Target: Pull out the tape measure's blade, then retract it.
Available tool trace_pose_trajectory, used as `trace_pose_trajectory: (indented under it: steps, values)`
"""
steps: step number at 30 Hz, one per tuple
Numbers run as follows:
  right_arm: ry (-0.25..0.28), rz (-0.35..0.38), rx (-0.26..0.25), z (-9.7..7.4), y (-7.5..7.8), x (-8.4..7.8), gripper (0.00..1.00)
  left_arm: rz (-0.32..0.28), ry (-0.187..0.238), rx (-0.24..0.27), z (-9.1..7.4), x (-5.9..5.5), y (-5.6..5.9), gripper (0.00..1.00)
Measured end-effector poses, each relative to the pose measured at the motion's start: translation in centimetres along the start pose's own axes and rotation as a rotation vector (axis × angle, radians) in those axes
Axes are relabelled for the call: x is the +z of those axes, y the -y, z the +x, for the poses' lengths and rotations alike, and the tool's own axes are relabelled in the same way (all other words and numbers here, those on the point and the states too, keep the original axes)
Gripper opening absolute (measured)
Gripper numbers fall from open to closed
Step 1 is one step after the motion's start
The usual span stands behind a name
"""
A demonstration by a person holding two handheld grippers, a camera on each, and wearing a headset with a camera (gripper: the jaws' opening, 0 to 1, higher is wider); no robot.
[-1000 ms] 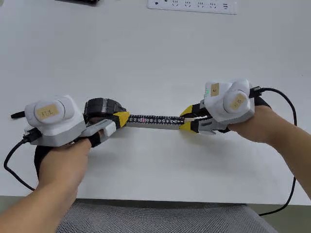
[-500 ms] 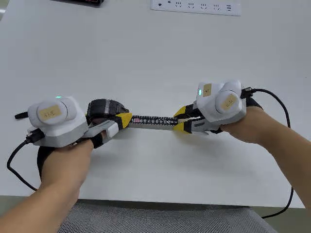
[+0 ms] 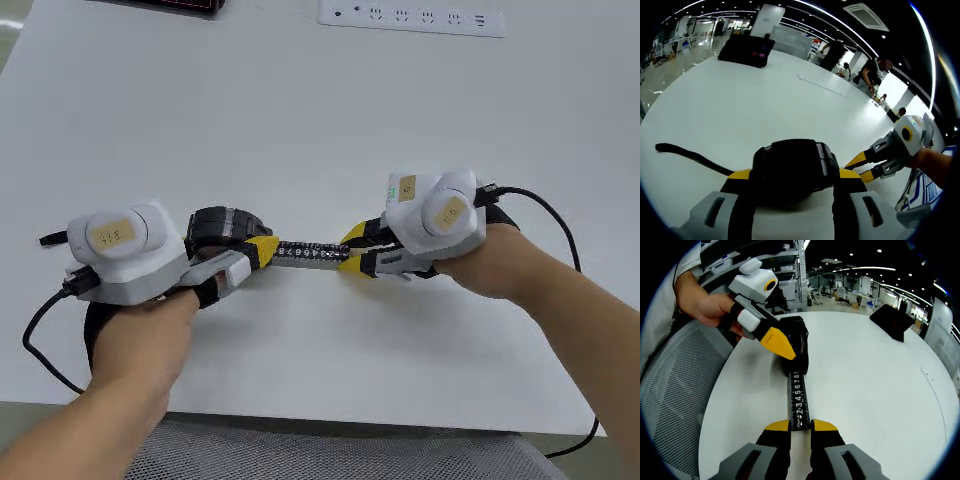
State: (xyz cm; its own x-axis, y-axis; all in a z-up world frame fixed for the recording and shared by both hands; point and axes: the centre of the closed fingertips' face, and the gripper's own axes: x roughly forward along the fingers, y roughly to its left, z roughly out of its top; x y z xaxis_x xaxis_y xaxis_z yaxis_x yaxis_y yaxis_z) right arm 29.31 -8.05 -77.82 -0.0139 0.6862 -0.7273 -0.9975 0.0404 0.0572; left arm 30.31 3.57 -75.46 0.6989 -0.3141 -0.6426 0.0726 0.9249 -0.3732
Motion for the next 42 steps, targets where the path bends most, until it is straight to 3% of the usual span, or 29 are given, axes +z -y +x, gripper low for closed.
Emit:
trace_pose_trajectory:
  steps: [26,42]
  values:
    - [0.054,0.009,0.032,3.3,-0.3,3.6,0.11,-0.004,0.007,-0.008,0.1,0.0,-0.1,0.58]
    - [0.076,0.01,0.044,4.3,-0.3,4.7,0.11,-0.004,0.013,-0.01,0.0,0.0,-0.1,0.59]
